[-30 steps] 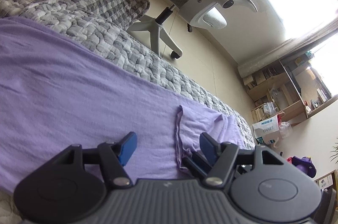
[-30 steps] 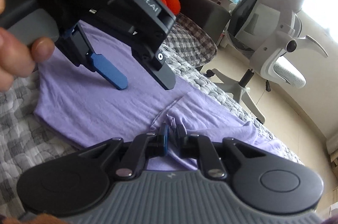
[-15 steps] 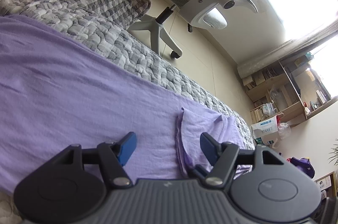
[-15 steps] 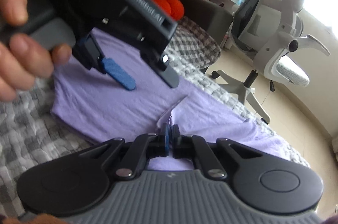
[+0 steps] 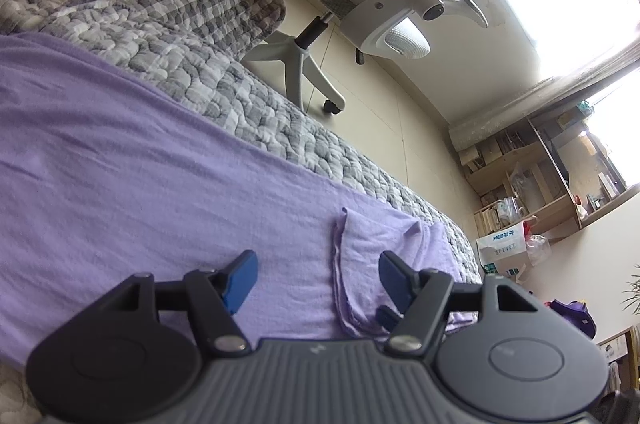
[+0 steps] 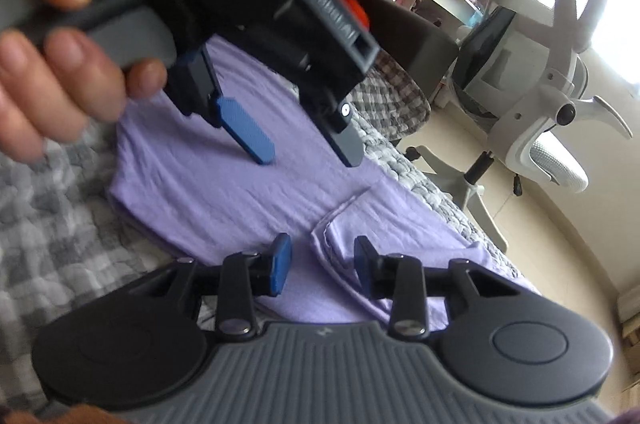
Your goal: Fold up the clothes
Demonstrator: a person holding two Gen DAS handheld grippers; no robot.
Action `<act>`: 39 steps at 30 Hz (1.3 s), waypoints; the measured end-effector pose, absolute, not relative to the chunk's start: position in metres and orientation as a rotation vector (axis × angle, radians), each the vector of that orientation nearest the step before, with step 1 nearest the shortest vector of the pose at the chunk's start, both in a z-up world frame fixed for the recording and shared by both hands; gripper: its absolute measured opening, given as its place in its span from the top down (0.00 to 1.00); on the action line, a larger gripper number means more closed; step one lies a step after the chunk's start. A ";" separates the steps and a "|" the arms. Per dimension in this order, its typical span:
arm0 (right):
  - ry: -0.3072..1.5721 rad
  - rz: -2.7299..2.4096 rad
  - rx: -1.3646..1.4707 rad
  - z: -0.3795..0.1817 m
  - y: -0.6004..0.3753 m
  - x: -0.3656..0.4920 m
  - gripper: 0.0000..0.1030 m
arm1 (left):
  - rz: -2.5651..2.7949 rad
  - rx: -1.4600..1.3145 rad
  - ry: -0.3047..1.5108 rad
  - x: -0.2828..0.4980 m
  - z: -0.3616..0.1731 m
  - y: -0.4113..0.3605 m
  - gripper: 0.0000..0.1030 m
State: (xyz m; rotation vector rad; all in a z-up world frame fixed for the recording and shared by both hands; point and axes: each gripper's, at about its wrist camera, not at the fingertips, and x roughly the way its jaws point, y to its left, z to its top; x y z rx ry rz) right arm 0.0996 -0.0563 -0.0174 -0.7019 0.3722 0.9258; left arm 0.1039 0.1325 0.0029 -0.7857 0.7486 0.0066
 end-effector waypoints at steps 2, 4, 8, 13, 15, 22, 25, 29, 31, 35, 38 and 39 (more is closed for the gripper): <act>0.374 0.920 -0.690 -0.018 -0.053 0.105 0.69 | 0.011 -0.772 0.743 0.104 0.004 0.131 0.34; 0.401 0.919 -0.664 -0.016 -0.053 0.112 0.88 | 0.011 -0.765 0.737 0.104 0.006 0.130 0.34; 0.442 0.907 -0.593 -0.011 -0.060 0.124 0.94 | 0.005 -0.770 0.729 0.104 0.007 0.130 0.34; 0.435 0.908 -0.615 -0.016 -0.060 0.120 0.88 | -0.002 -0.778 0.719 0.103 0.010 0.129 0.34; 0.418 0.908 -0.619 -0.017 -0.056 0.117 0.95 | -0.003 -0.781 0.714 0.103 0.010 0.129 0.34; 0.286 0.847 -0.554 -0.001 -0.064 0.105 0.96 | -0.075 -0.936 0.713 0.112 0.002 0.127 0.33; 0.249 0.818 -0.523 0.007 -0.070 0.105 0.96 | -0.103 -1.038 0.710 0.116 -0.005 0.127 0.28; 0.250 0.804 -0.478 0.014 -0.073 0.108 0.96 | -0.145 -1.098 0.710 0.124 -0.010 0.117 0.26; 0.241 0.796 -0.482 0.016 -0.071 0.107 0.96 | -0.136 -1.105 0.708 0.126 -0.012 0.111 0.26; 0.232 0.826 -0.493 0.018 -0.067 0.101 0.96 | -0.117 -1.133 0.705 0.129 -0.016 0.110 0.28; 0.216 0.865 -0.514 0.018 -0.066 0.094 0.96 | -0.096 -1.161 0.715 0.131 -0.024 0.118 0.46; 0.212 0.875 -0.518 0.018 -0.065 0.092 0.96 | -0.088 -1.180 0.721 0.131 -0.027 0.122 0.55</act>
